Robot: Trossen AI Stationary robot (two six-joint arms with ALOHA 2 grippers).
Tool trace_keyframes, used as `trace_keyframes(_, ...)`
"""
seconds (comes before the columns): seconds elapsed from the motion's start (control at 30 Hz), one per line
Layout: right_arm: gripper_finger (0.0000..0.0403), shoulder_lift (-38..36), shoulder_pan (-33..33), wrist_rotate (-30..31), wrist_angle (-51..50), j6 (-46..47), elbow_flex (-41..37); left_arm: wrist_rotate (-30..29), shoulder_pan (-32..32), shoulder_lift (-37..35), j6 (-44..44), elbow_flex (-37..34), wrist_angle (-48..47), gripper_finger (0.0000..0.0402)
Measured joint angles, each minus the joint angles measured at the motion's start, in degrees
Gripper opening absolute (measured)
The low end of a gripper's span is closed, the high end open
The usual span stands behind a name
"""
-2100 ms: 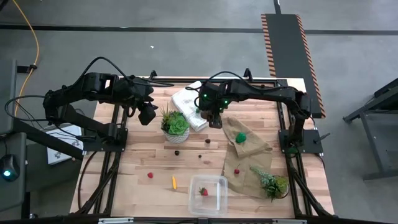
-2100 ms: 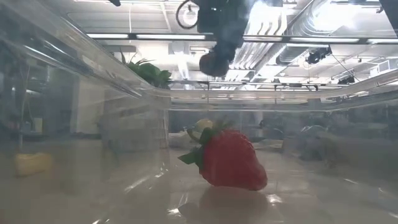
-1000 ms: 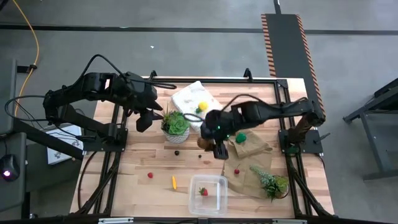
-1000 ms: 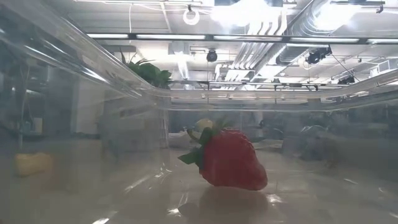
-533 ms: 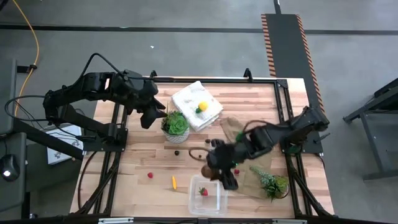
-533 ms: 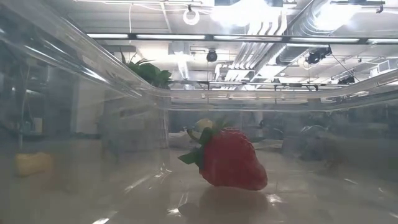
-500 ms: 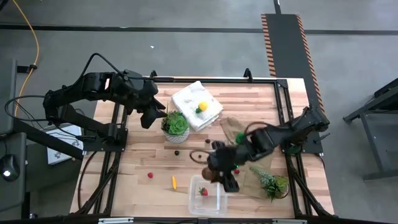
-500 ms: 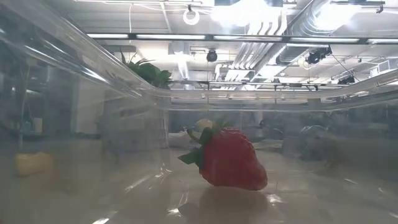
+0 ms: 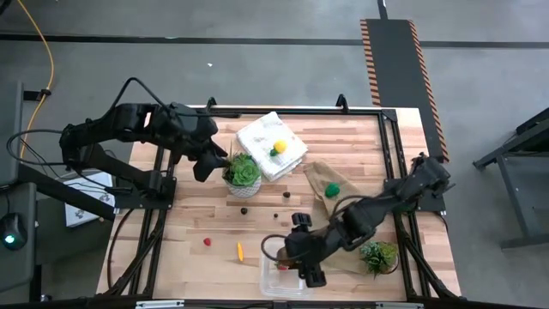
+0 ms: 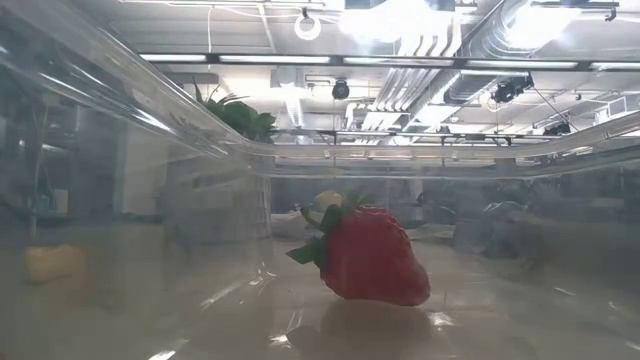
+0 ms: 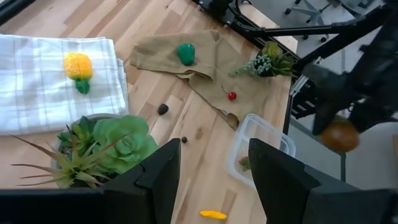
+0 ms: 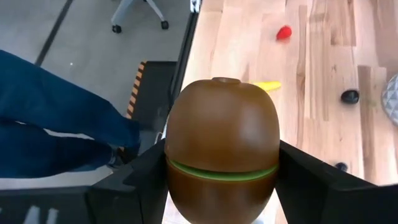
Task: Pick and placing Produce into tupperware
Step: Put the brown kiwi into the transparent bin
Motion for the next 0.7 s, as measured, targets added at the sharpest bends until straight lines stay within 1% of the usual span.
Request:
trace_keyframes(0.33, 0.0218, 5.77, -0.02, -0.11, -0.55, 3.00, 0.00, 0.00, -5.40, 0.00, 0.29, 0.00, -0.05, 0.0179)
trace_keyframes(0.7, 0.0218, 13.60, 0.26, -2.82, -1.25, 7.30, -0.02, -0.06, -9.55, 0.00, 3.35, 0.00, -0.17, 0.0179)
